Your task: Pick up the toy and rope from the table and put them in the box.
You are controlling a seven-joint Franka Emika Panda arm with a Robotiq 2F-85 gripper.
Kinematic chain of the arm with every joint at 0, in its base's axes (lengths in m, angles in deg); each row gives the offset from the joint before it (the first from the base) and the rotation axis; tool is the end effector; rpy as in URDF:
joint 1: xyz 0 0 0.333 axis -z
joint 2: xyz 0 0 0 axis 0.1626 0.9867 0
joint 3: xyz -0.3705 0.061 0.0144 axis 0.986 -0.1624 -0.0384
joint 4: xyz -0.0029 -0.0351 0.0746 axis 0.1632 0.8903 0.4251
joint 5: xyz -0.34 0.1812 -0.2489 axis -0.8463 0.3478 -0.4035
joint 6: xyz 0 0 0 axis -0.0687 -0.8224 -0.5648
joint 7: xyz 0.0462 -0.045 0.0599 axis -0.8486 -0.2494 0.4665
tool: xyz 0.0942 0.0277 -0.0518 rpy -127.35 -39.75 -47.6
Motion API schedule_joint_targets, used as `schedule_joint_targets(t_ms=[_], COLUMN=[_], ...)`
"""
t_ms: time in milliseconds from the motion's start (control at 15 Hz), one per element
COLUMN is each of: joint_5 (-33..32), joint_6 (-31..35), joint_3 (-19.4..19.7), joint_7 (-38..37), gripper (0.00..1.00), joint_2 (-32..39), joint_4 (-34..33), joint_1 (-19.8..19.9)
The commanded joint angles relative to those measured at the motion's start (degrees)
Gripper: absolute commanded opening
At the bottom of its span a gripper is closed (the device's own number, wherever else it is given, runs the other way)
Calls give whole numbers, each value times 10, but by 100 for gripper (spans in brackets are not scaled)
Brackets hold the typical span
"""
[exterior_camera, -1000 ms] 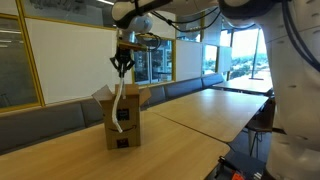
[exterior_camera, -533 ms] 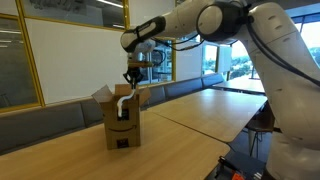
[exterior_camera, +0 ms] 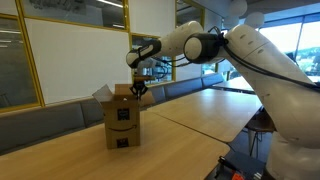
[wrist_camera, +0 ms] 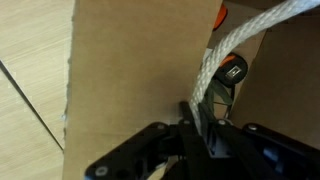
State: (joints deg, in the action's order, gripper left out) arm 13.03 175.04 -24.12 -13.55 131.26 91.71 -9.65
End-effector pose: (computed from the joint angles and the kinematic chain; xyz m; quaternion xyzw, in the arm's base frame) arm 0.8721 -0.0032 0.3992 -0.9854 0.1636 -0.0417 0.0216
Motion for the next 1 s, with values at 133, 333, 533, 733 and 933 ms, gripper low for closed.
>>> schedule_joint_targets(t_ms=[133,333,533,733,933], joint_5=[10,6,8,1,-11], joint_6=[-50,-63,-61,-54,-46], joint_3=[1,1,-3,-10,-4], joint_7=[0,-3,-4,-6,-13], gripper=[38,55,77,98,100], joint_2=[66,64,54,33,-22], joint_4=[-100,-111,-107,-88,-55], joint_1=[-2,-10,-19,-32,-53])
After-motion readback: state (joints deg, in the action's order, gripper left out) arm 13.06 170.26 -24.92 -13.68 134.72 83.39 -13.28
